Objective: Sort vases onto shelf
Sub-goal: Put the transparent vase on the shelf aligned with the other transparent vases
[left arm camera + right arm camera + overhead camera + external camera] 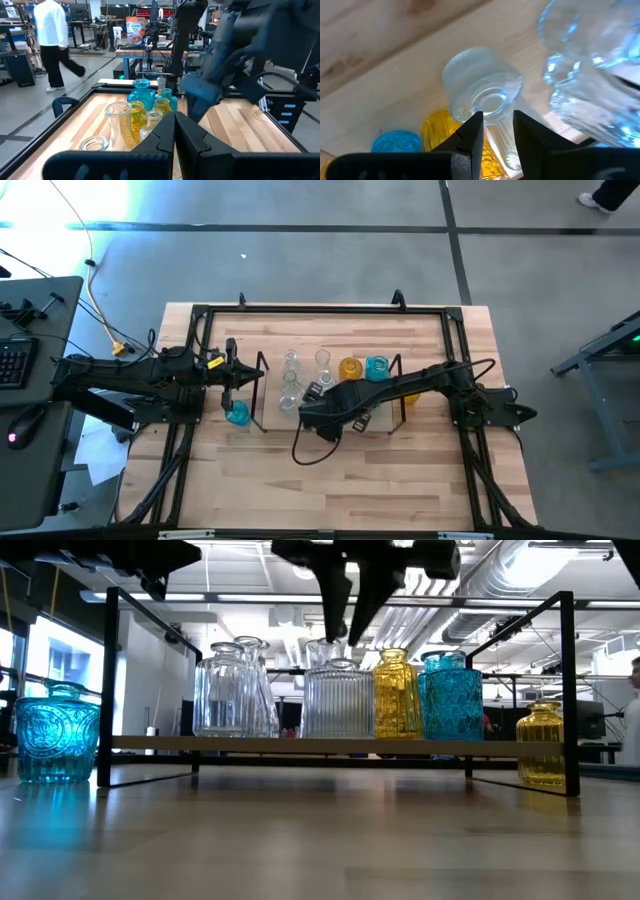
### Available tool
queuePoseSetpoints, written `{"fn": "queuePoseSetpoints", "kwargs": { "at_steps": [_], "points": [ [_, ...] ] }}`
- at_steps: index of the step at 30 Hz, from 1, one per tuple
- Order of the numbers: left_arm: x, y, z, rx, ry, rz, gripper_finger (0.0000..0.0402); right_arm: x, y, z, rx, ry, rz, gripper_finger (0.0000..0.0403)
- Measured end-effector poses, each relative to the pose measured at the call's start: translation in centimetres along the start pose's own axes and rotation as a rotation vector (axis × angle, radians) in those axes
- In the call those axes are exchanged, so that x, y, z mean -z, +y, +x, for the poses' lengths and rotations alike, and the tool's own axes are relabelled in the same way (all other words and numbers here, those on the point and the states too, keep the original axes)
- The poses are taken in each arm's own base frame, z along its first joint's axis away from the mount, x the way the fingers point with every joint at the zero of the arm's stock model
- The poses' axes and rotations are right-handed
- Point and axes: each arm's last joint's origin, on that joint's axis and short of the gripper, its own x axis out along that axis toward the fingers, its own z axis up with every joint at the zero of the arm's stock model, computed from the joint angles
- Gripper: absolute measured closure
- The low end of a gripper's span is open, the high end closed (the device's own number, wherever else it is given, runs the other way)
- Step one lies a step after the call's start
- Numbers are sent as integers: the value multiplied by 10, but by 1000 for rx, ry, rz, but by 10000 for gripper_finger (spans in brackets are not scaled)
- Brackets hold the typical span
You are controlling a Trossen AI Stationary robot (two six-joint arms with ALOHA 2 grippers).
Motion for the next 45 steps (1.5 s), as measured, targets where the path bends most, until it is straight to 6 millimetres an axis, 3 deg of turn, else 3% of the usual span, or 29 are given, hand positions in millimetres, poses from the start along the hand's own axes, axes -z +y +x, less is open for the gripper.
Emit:
{"fn": "queuePoseSetpoints", "kwargs": {
  "at_steps": [8, 12, 15, 29, 45],
  "points": [
    [0, 0, 0, 0, 0, 0, 402, -4, 1, -37, 17, -57, 180, 321],
    [0, 0, 0, 0, 0, 1, 402, 0, 8, -40, -112, -66, 358, 359],
    [0, 0, 0, 0, 0, 5, 401, 0, 14, -32, -169, -25, 442, 395],
    [0, 0, 0, 0, 0, 11, 401, -9, 26, 25, -195, 35, 638, 402],
    [0, 0, 0, -2, 0, 11, 402, 4, 24, 38, -187, 132, 745, 403]
  ]
}}
